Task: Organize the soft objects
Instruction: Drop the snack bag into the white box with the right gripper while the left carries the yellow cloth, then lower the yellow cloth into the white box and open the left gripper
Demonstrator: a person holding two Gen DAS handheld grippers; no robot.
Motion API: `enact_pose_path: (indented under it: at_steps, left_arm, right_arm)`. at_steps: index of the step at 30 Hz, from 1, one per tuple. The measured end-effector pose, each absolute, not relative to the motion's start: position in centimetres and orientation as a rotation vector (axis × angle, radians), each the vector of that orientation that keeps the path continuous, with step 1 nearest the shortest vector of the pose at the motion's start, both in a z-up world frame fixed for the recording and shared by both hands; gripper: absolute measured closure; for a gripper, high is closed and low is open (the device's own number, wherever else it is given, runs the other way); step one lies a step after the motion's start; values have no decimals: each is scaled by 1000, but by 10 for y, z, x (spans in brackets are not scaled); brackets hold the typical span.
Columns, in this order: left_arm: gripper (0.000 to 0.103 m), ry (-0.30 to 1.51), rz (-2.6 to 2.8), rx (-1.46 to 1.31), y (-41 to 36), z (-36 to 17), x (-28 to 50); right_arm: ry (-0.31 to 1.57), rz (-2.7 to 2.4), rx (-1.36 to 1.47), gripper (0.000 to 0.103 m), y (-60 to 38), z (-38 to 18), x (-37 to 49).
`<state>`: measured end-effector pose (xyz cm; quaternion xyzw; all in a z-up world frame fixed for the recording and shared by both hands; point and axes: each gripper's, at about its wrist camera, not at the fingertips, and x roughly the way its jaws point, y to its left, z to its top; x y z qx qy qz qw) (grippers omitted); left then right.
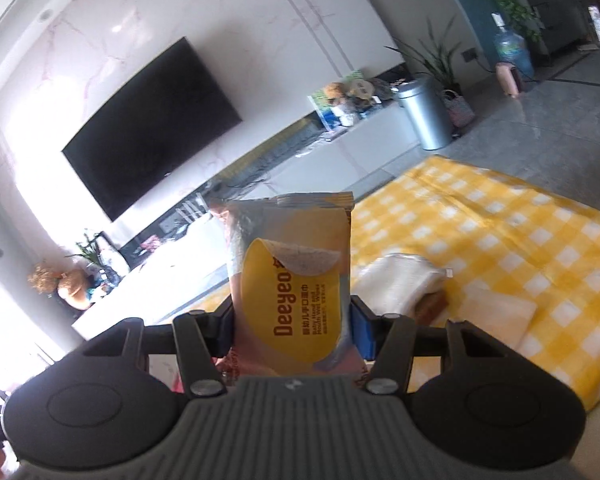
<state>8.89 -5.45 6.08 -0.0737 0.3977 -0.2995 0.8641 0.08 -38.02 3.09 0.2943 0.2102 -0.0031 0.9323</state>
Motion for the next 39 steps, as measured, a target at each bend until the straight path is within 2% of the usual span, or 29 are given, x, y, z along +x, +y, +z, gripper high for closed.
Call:
enact_pose_path:
  at_steps: [6,12,20,25,36,39]
  left_arm:
    - [99,797,-513,-318,13,48,93]
    - [99,714,-418,-401,51,36,96]
    - [99,708,-391,-442,76,13,99]
    - [99,739,-367,-450,86,2,95]
    - [99,735,-338,-437,85,6,91]
    - [99,724,-312,-413,82,8,92]
  right_arm:
    - [453,227,534,47,-313,48,17]
    - [521,371,485,47,-254,41,38]
    - [716,352,265,47,-163,12,85]
    - [799,287,89,48,-131,-12,83]
    - [831,144,-174,47,-100,-37,68]
    - [779,102,-221,40,-101,-36,64]
